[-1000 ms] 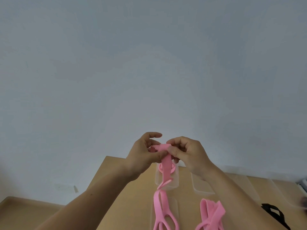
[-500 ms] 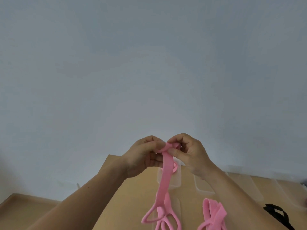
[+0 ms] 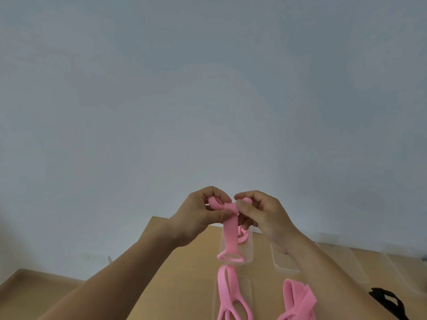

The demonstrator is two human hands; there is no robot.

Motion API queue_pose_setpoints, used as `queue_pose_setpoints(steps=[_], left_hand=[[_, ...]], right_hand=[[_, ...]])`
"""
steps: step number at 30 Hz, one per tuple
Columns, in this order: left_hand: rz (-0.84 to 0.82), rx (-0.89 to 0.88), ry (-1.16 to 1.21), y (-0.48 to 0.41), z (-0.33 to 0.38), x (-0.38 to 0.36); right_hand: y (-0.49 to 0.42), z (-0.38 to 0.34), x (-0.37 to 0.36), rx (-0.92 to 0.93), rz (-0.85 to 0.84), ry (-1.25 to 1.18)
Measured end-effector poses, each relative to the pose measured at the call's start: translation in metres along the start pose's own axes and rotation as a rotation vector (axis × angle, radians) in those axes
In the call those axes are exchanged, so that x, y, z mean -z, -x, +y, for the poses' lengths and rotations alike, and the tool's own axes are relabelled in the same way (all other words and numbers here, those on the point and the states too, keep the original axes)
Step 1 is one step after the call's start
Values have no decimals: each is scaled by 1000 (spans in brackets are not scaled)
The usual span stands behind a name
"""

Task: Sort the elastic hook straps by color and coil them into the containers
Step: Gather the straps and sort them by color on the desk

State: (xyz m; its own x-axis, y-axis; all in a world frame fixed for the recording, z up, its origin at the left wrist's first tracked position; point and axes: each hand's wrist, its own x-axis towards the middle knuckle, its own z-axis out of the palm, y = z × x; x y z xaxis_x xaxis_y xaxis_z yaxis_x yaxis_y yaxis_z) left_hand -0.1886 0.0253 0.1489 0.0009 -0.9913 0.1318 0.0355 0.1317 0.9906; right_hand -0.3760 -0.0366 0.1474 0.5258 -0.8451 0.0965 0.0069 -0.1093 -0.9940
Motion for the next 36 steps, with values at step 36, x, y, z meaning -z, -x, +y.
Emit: queue_pose_setpoints(steps=[36], left_hand=[[68,-1,-116,3,-6,-10]], right_hand=[[4,6,-4,51,43,202]])
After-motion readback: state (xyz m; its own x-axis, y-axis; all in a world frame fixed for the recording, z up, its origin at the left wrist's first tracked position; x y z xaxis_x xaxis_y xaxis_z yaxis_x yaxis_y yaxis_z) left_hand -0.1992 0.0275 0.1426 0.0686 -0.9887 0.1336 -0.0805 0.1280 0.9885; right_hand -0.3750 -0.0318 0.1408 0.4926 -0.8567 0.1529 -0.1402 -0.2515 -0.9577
